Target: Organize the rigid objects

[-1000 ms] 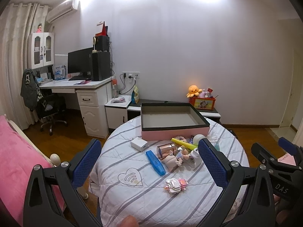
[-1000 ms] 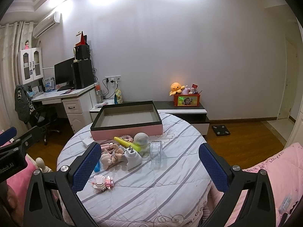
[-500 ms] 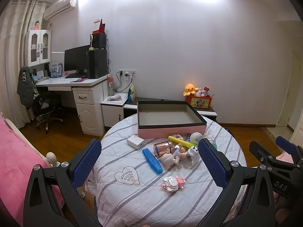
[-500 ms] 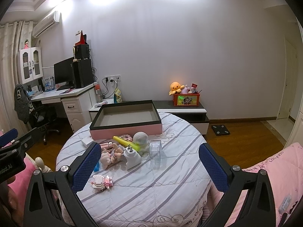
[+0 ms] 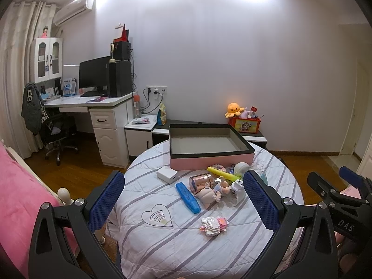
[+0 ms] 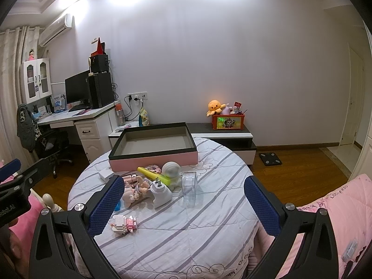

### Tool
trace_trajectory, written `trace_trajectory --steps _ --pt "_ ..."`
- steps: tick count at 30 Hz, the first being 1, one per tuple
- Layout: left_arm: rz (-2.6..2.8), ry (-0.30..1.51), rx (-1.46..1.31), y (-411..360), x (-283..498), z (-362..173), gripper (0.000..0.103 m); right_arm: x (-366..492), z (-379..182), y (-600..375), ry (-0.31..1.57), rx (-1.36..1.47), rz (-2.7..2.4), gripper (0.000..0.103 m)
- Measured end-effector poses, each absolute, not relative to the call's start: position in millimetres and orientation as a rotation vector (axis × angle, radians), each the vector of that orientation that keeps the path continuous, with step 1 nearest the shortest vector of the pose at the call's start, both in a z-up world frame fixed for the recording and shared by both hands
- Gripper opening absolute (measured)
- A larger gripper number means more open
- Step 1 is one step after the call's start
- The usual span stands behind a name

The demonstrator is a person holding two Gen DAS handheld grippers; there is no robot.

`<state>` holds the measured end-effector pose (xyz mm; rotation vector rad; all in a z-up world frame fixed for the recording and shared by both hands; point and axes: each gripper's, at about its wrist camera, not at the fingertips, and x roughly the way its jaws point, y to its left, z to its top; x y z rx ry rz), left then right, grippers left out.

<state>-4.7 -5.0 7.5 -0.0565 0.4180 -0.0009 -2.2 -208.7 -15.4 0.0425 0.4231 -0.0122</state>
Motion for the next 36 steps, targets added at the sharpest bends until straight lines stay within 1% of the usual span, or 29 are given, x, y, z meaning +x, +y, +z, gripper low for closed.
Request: trace_trajectory --steps 36 --pt "0.004 0.405 -0.052 -2.5 -5.7 11.9 0.103 3.5 -22.0 -207.2 0.432 0.040 0.005 0.103"
